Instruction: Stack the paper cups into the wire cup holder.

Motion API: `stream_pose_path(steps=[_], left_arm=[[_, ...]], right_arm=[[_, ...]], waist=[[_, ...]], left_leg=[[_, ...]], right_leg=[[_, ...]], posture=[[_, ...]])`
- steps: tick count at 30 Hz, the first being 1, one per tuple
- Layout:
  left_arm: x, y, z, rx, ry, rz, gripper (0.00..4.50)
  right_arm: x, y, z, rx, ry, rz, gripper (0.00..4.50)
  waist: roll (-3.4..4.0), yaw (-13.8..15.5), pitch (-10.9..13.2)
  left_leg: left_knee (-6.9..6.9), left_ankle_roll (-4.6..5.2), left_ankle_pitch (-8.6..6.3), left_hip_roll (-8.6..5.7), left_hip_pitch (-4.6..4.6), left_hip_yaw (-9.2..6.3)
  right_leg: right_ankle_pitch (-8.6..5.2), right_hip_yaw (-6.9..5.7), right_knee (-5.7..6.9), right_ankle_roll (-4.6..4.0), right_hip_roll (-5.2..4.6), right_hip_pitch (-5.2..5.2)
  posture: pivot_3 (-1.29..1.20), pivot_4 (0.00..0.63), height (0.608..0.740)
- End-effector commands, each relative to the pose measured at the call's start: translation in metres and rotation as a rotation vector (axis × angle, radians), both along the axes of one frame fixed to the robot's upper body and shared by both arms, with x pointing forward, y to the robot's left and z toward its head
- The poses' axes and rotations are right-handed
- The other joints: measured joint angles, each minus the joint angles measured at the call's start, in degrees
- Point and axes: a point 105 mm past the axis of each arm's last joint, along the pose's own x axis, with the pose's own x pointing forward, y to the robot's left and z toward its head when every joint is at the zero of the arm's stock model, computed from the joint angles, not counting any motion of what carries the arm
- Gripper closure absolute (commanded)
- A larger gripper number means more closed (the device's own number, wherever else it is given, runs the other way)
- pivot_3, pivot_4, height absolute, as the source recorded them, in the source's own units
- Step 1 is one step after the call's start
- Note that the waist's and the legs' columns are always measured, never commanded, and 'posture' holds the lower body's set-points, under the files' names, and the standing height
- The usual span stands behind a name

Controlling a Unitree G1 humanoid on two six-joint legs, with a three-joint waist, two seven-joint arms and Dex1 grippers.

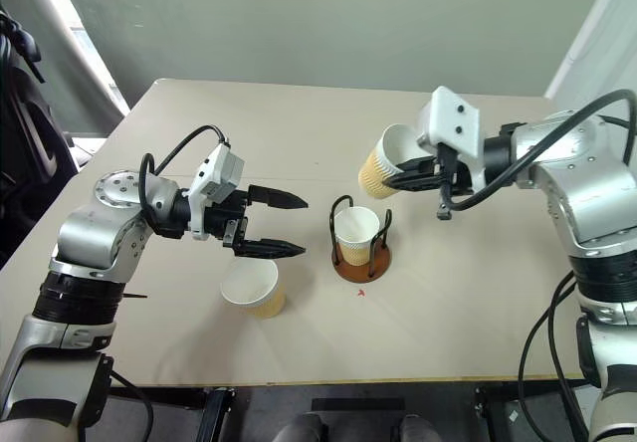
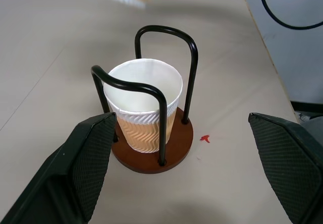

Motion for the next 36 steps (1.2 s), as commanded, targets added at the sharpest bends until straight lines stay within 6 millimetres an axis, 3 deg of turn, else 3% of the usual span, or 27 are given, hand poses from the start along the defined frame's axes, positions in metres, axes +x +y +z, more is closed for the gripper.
stream_pose_path(steps=[1, 23, 36], left_arm=[[-0.003, 0.001, 0.012, 0.005, -0.057, -0.010, 0.00], [-0.003, 0.004, 0.013, 0.008, -0.065, 0.006, 0.00], [-0.001, 0.004, 0.013, 0.003, -0.070, 0.023, 0.00]], right_arm=[[-0.004, 0.008, 0.006, -0.016, -0.042, 0.041, 4.46], [-0.007, 0.015, -0.028, -0.178, -0.033, 0.140, 4.46], [0.007, 0.025, -0.037, -0.283, -0.115, 0.184, 4.46]], waist=[[0.00, 0.0, 0.0], [0.00, 0.0, 0.0], [0.00, -0.1, 0.0]], left_leg=[[0.00, 0.00, 0.00, 0.00, -0.01, 0.00], [-0.01, 0.00, 0.00, 0.00, -0.04, -0.01], [-0.04, 0.00, 0.00, 0.00, -0.05, -0.02]], right_leg=[[0.00, 0.00, 0.00, 0.00, 0.00, 0.00], [-0.01, 0.00, 0.00, -0.02, -0.01, -0.02], [-0.01, 0.00, 0.01, -0.02, -0.02, -0.04]], posture=[[0.00, 0.150, 0.740], [0.00, 0.150, 0.740], [0.00, 0.150, 0.740]])
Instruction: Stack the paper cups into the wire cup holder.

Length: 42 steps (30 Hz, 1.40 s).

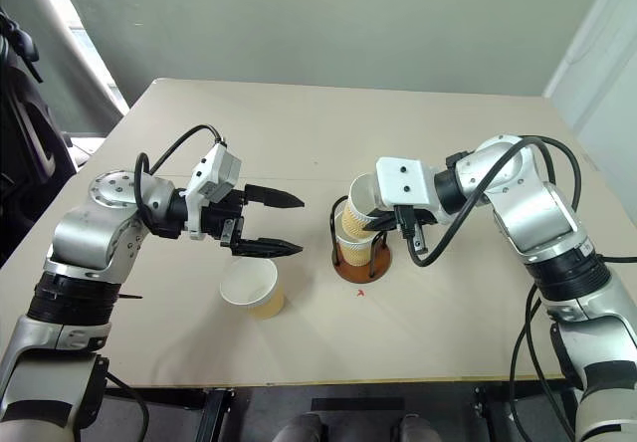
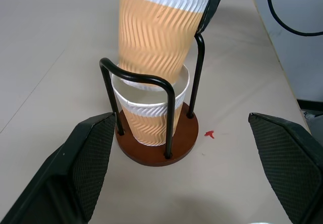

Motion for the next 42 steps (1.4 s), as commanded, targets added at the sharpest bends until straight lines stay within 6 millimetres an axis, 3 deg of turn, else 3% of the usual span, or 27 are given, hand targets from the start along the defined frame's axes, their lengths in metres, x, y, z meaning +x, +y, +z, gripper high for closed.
stream_pose_path(steps=[1, 4, 7, 18, 24, 29, 38, 42], left_arm=[[-0.002, 0.000, 0.013, -0.006, -0.064, -0.005, 0.00], [-0.002, 0.000, 0.013, -0.005, -0.065, -0.003, 0.00], [-0.003, 0.000, 0.012, -0.005, -0.065, -0.003, 0.00], [-0.003, 0.000, 0.010, -0.001, -0.061, -0.006, 0.00], [-0.003, 0.000, 0.011, 0.000, -0.061, -0.006, 0.00], [-0.005, 0.004, 0.014, 0.001, -0.064, 0.004, 0.00], [-0.028, 0.018, 0.032, 0.089, -0.100, -0.029, 0.00], [-0.042, 0.020, 0.039, 0.105, -0.087, -0.042, 0.00]], right_arm=[[0.002, 0.005, 0.010, -0.022, -0.065, 0.029, 4.46], [0.002, 0.007, 0.011, -0.023, -0.070, 0.036, 4.46], [0.000, 0.010, 0.014, -0.006, -0.060, 0.048, 3.89], [-0.007, 0.014, 0.022, 0.039, -0.029, 0.062, 0.04], [-0.009, 0.016, 0.026, 0.069, -0.008, 0.069, 0.04], [-0.012, 0.014, 0.037, 0.209, 0.065, 0.017, 0.04], [-0.022, 0.006, 0.059, 0.532, 0.220, -0.100, 0.04], [-0.022, -0.004, 0.051, 0.535, 0.234, -0.154, 0.04]], waist=[[0.00, 0.0, 0.0], [0.00, 0.0, 0.0], [0.00, 0.0, 0.0], [0.00, 0.0, 0.0], [0.00, 0.0, 0.0], [0.01, 0.0, 0.0], [0.01, -0.1, 0.0], [0.01, -0.1, 0.0]], left_leg=[[0.00, 0.00, 0.00, 0.00, 0.00, 0.00], [-0.01, 0.00, 0.00, 0.00, 0.00, 0.00], [-0.01, 0.00, 0.00, 0.00, 0.00, 0.00], [-0.03, 0.00, 0.00, 0.00, -0.01, 0.00], [-0.03, -0.01, 0.00, 0.00, -0.01, 0.00], [-0.04, -0.01, 0.01, -0.01, -0.01, 0.01], [-0.11, -0.05, 0.03, -0.01, -0.01, 0.01], [-0.13, -0.05, 0.03, -0.01, 0.00, -0.02]], right_leg=[[0.00, -0.01, 0.00, 0.00, 0.00, 0.00], [0.00, -0.01, 0.00, 0.00, 0.00, 0.00], [0.00, -0.01, 0.00, -0.01, 0.00, 0.00], [-0.01, -0.01, 0.00, -0.02, 0.00, 0.00], [-0.01, -0.01, 0.00, -0.02, 0.00, 0.00], [-0.02, -0.01, -0.01, -0.03, 0.00, -0.01], [-0.03, 0.00, -0.06, -0.06, 0.04, -0.02], [-0.05, -0.02, -0.11, -0.09, 0.04, -0.03]], posture=[[0.00, 0.150, 0.740], [0.00, 0.150, 0.740], [0.00, 0.150, 0.740], [0.00, 0.150, 0.740], [0.00, 0.150, 0.740], [0.00, 0.150, 0.740], [0.00, 0.150, 0.740], [0.00, 0.150, 0.740]])
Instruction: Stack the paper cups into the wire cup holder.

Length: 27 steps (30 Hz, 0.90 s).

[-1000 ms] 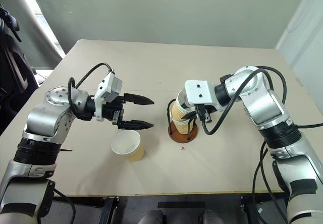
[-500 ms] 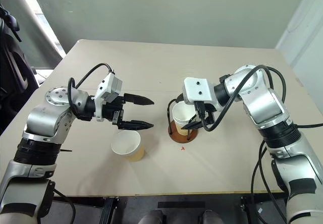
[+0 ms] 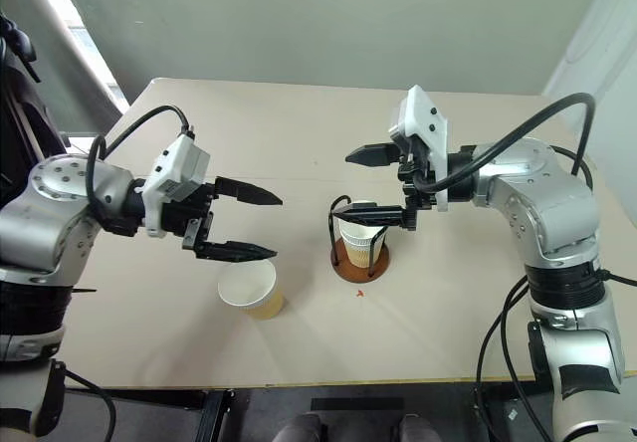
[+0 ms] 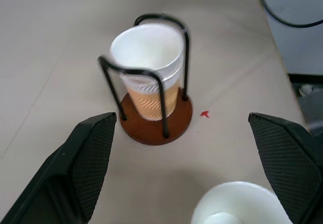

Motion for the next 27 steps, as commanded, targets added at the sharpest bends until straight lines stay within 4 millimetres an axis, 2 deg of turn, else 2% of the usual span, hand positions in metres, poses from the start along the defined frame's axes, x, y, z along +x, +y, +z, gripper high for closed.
stream_pose_path(steps=[1, 3, 5, 7, 13, 16, 18, 21, 23, 27], left_arm=[[-0.016, 0.001, 0.015, 0.011, -0.029, -0.027, 0.00], [-0.022, 0.003, 0.016, 0.032, -0.017, -0.040, 0.00], [-0.038, 0.007, 0.016, 0.100, 0.014, -0.080, 0.00], [-0.051, 0.013, 0.009, 0.177, 0.047, -0.107, 0.00], [-0.064, 0.021, -0.016, 0.270, 0.086, -0.117, 0.00], [-0.065, 0.025, -0.024, 0.300, 0.088, -0.111, 0.00], [-0.065, 0.027, -0.028, 0.310, 0.094, -0.109, 0.00], [-0.064, 0.030, -0.032, 0.325, 0.093, -0.104, 0.00], [-0.062, 0.031, -0.036, 0.336, 0.088, -0.101, 0.00], [-0.058, 0.029, -0.043, 0.349, 0.079, -0.112, 0.00]], right_arm=[[-0.004, -0.011, 0.003, 0.014, -0.016, -0.036, 0.04], [-0.004, -0.014, 0.001, 0.004, -0.007, -0.045, 0.04], [-0.002, -0.018, -0.001, -0.009, 0.000, -0.056, 0.04], [-0.001, -0.020, -0.001, -0.014, 0.001, -0.059, 0.04], [-0.003, -0.021, 0.006, 0.021, 0.003, -0.030, 0.04], [-0.012, -0.022, 0.014, 0.061, -0.013, 0.033, 0.04], [-0.019, -0.025, 0.011, 0.058, -0.018, 0.081, 0.04], [-0.026, -0.029, 0.005, 0.043, -0.067, 0.127, 0.04], [-0.025, -0.032, -0.004, 0.000, -0.063, 0.130, 0.04], [-0.025, -0.034, -0.011, -0.016, -0.079, 0.137, 0.04]], waist=[[0.00, 0.0, 0.0], [0.00, 0.0, 0.0], [0.00, -0.2, 0.0], [0.01, -0.5, 0.0], [0.01, -1.0, 0.0], [0.01, -1.0, 0.0], [0.01, -1.0, 0.0], [-0.01, -1.0, 0.0], [0.00, -1.0, 0.0], [-0.01, -1.2, 0.0]], left_leg=[[0.00, 0.00, 0.00, 0.00, 0.00, -0.01], [0.01, 0.00, 0.00, 0.00, 0.00, -0.01], [0.00, 0.00, 0.00, 0.00, 0.00, -0.01], [-0.07, 0.00, 0.00, 0.01, 0.01, 0.00], [-0.29, -0.03, 0.02, 0.04, 0.16, 0.01], [-0.29, -0.03, 0.02, 0.04, 0.15, 0.00], [-0.29, -0.03, 0.02, 0.03, 0.15, 0.00], [-0.31, -0.02, 0.01, 0.03, 0.15, 0.00], [-0.32, -0.02, 0.01, 0.04, 0.16, -0.01], [-0.40, -0.03, 0.01, 0.05, 0.23, 0.02]], right_leg=[[0.00, 0.00, 0.01, 0.00, -0.01, 0.01], [0.00, 0.01, 0.01, 0.00, -0.01, -0.01], [0.00, 0.01, 0.03, 0.00, -0.01, -0.03], [-0.01, 0.04, 0.03, -0.02, 0.00, -0.06], [-0.07, 0.06, 0.10, -0.13, 0.00, -0.05], [-0.09, 0.05, 0.11, -0.15, 0.00, -0.05], [-0.10, 0.05, 0.11, -0.18, 0.00, -0.05], [-0.13, 0.04, 0.11, -0.22, 0.00, -0.04], [-0.14, 0.03, 0.13, -0.25, 0.00, -0.03], [-0.15, 0.05, 0.19, -0.26, -0.01, -0.04]], posture=[[0.00, 0.150, 0.740], [0.00, 0.150, 0.740], [0.00, 0.150, 0.740], [0.00, 0.150, 0.740], [0.00, 0.150, 0.740], [0.00, 0.150, 0.740], [0.00, 0.150, 0.740], [0.00, 0.150, 0.740], [0.00, 0.150, 0.740], [0.00, 0.150, 0.740]])
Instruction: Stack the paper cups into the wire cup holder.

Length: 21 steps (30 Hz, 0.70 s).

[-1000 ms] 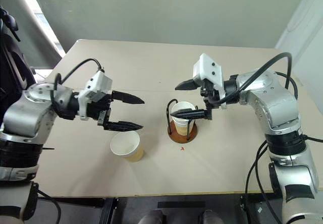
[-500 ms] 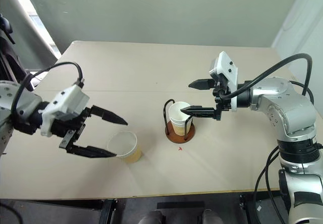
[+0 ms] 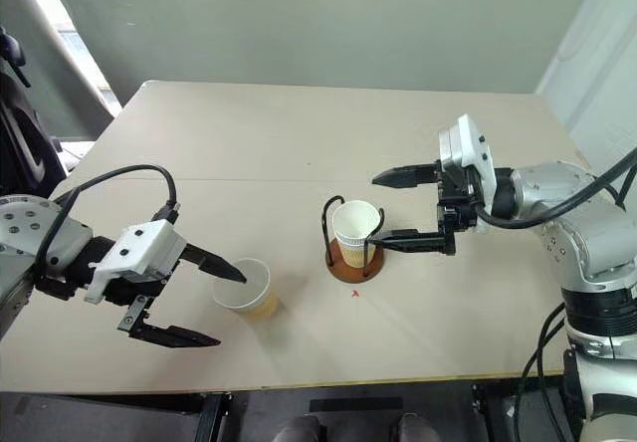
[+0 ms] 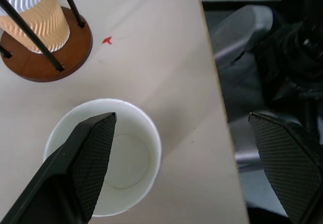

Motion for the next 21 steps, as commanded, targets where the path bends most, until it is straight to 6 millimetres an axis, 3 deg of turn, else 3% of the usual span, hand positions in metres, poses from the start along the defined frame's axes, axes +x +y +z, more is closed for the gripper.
stream_pose_path(steps=[1, 11, 21], left_arm=[[0.002, -0.002, -0.002, 0.018, -0.028, -0.024, 0.00], [0.004, -0.009, -0.012, 0.011, -0.014, -0.064, 0.00], [0.003, -0.020, -0.019, -0.001, -0.024, -0.114, 0.00]], right_arm=[[-0.005, -0.003, 0.004, -0.005, -0.078, 0.029, 0.04], [-0.007, -0.022, -0.029, -0.175, -0.155, 0.088, 0.04], [-0.002, -0.027, -0.032, -0.199, -0.150, 0.089, 0.04]], waist=[[-0.01, 0.0, 0.0], [-0.01, 0.0, 0.0], [-0.01, 0.0, 0.0]], left_leg=[[-0.01, 0.00, 0.00, 0.01, 0.01, 0.01], [-0.08, 0.00, -0.01, 0.00, 0.00, 0.04], [-0.10, 0.00, -0.01, 0.00, 0.01, 0.06]], right_leg=[[-0.01, 0.00, 0.02, -0.01, 0.00, 0.00], [-0.01, -0.01, 0.03, -0.03, -0.03, 0.01], [-0.01, -0.01, 0.05, -0.03, -0.04, 0.01]], posture=[[0.00, 0.150, 0.740], [0.00, 0.150, 0.740], [0.00, 0.150, 0.740]])
